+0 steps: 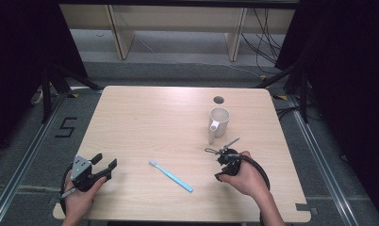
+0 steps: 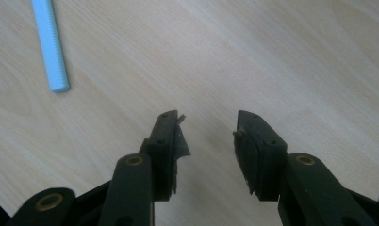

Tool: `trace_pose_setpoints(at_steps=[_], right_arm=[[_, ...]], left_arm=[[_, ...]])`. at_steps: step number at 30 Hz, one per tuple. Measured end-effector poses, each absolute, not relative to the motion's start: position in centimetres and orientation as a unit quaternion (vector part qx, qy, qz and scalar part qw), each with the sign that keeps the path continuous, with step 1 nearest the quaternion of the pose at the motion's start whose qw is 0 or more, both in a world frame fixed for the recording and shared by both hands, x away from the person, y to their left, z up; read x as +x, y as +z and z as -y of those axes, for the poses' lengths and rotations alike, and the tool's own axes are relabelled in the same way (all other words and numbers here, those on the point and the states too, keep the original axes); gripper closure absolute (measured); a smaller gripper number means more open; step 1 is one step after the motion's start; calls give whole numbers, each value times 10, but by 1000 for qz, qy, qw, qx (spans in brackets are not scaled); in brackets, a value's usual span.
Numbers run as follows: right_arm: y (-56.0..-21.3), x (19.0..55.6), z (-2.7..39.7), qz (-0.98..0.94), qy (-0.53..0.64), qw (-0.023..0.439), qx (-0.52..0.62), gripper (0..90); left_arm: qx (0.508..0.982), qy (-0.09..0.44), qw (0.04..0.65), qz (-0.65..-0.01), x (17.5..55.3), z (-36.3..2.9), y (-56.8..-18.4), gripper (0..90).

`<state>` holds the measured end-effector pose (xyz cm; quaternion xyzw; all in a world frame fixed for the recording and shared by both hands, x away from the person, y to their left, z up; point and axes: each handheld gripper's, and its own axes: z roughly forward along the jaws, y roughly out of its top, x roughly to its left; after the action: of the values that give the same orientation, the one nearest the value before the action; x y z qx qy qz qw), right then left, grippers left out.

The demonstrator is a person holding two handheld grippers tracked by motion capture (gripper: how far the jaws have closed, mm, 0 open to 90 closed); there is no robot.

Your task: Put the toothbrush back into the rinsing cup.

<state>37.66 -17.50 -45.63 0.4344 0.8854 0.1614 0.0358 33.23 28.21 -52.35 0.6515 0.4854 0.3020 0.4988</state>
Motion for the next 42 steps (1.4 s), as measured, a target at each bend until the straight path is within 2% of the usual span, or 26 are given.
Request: trace_pose_setpoints(at_steps=[16, 42], right_arm=[[-451, 379, 150, -894, 138, 15, 426, 593], [-449, 382, 127, -907, 130, 21, 401, 592]], left_arm=[[652, 300, 498, -486, 332, -282, -523, 328], [653, 301, 497, -486, 332, -281, -523, 329]])
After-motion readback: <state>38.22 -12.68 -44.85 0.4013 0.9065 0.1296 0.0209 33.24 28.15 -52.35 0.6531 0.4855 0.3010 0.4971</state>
